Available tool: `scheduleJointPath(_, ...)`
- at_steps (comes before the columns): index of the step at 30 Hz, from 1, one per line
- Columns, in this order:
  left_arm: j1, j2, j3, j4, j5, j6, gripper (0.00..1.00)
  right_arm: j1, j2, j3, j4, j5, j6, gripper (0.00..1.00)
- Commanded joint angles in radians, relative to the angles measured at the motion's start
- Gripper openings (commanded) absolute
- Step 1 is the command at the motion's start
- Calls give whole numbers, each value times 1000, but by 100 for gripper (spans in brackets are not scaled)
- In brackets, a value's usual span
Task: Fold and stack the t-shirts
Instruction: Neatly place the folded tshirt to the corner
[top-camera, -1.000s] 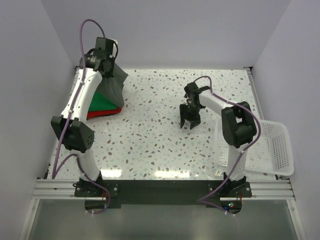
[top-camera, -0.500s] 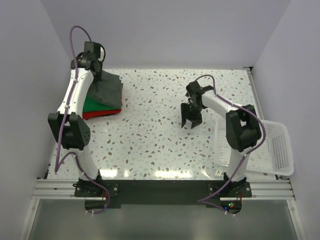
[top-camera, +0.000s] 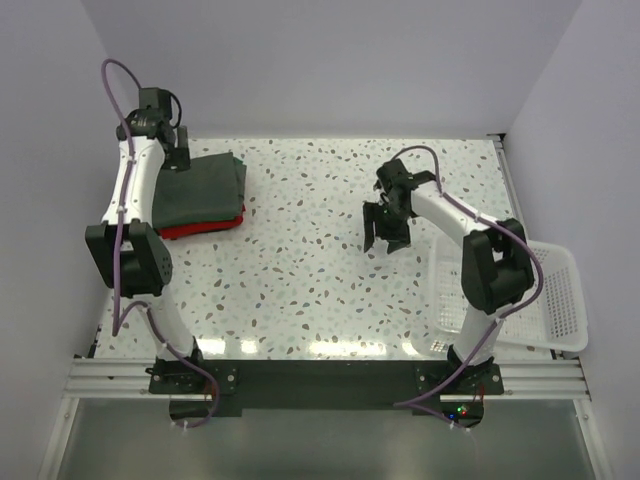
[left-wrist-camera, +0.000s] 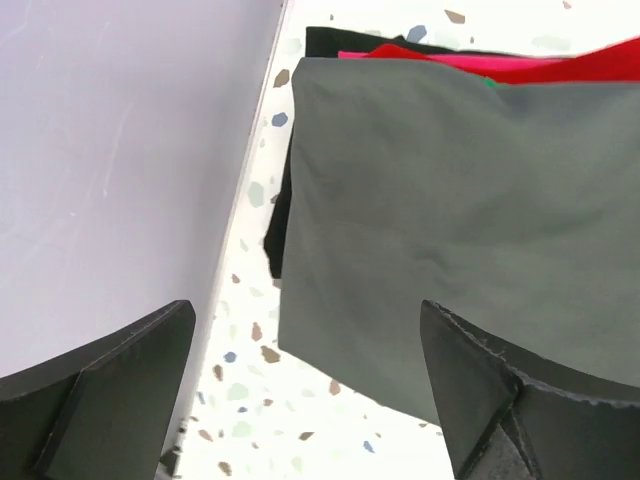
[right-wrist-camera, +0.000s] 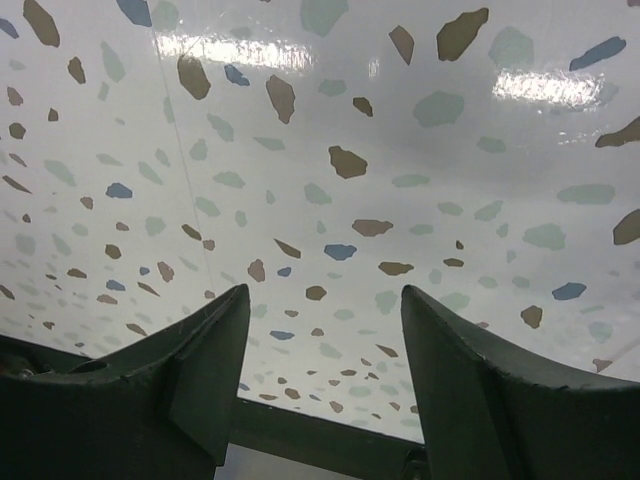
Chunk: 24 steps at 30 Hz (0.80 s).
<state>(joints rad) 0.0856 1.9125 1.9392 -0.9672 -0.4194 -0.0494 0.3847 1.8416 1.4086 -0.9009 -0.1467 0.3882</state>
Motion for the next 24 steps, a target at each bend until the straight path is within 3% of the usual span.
scheduleJointPath(1, -10, -59, 6, 57, 39, -93, 100, -4, -99, -22, 25, 22, -3, 66)
scheduleJointPath(5, -78, -217, -164, 212, 97, -168, 100, -6, -149, -59, 69, 35, 3, 66)
scheduleJointPath(8, -218, -349, -340, 405, 91, -214, 100, -4, -201, -82, 108, 56, 3, 66)
scheduleJointPath(13, -412, -500, -619, 596, 80, -366, 100, -6, -289, -118, 178, 122, 3, 66)
scheduleJointPath(17, -627, -559, -724, 700, 42, -403, 100, -6, -376, -169, 230, 186, 11, 66)
scheduleJointPath(24, -679, -575, -784, 754, 79, -443, 100, -4, -508, -240, 264, 279, 21, 68)
